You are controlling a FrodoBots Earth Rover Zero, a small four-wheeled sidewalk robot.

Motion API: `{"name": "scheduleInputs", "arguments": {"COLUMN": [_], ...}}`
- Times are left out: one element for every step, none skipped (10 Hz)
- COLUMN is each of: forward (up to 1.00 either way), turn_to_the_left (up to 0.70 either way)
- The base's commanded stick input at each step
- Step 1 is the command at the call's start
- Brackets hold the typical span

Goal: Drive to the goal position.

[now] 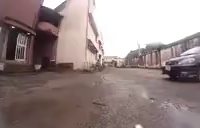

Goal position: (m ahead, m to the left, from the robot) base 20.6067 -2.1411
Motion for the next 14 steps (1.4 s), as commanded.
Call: {"name": "scheduleInputs", "arguments": {"forward": [0.7,0.7,0.7,0.7,0.7,0.7,0.7,0.7,0.7,0.7,0.7,0.7,0.7,0.7], "turn_to_the_left": [-0.15,-0.17,-0.17,-0.17,-0.17,-0.17,-0.17,-0.17,-0.17,-0.17,-0.12,0.13,0.18,0.18]}}
